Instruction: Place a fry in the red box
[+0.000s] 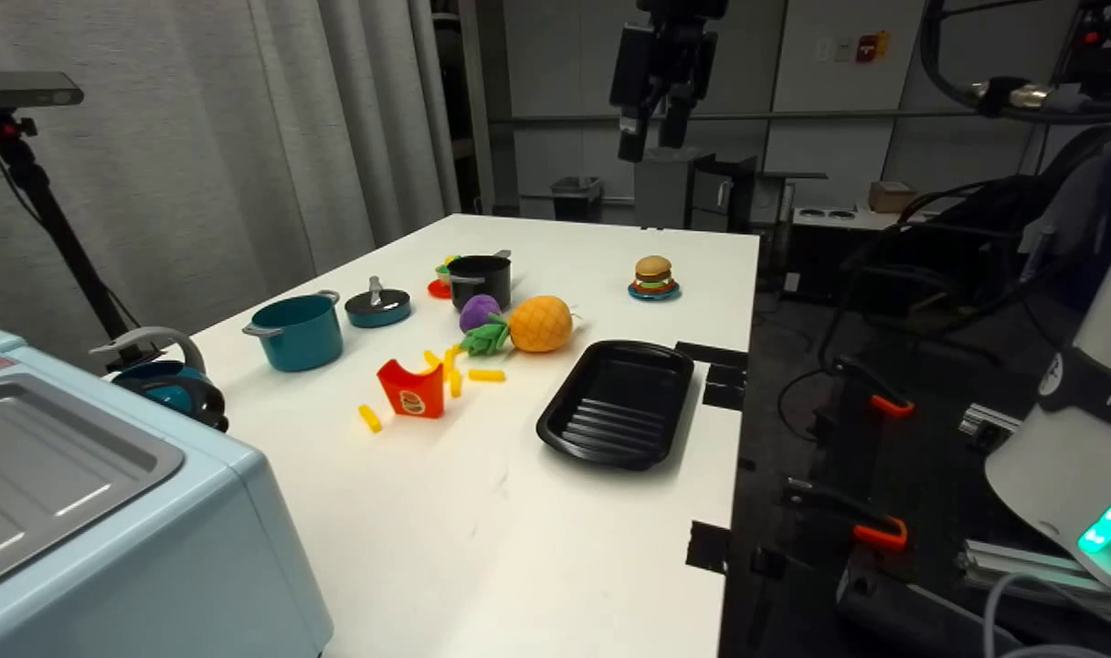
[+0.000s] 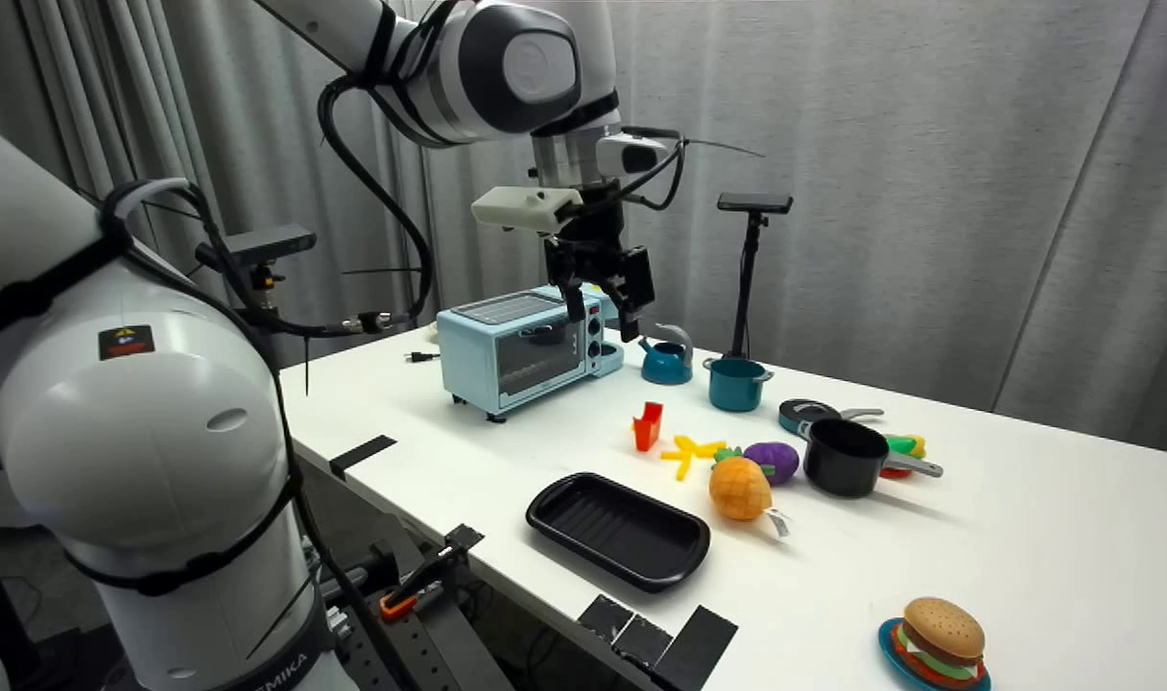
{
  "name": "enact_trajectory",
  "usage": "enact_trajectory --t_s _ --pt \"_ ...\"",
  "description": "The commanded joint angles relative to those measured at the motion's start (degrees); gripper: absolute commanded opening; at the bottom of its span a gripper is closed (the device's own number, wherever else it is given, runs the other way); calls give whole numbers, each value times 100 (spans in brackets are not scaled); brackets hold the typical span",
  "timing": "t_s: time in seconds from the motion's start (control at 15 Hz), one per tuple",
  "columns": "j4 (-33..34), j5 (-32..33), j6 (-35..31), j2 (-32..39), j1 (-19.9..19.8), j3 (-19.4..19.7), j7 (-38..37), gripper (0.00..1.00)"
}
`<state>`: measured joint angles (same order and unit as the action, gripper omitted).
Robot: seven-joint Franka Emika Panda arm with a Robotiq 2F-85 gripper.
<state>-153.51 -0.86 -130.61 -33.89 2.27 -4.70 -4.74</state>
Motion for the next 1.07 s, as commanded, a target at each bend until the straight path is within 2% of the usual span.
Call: enact_trajectory --t_s 0.0,0.2,0.27,0.47,1.0 --pt "11 13 17 -1 17 16 -10 100" --pt "93 0 42 108 23 57 62 100" --pt "16 -63 -205 325 126 -148 -169 100" --pt "269 11 -189 869 166 -185 -32 100" --pt "1389 169 -626 3054 195 -164 302 100"
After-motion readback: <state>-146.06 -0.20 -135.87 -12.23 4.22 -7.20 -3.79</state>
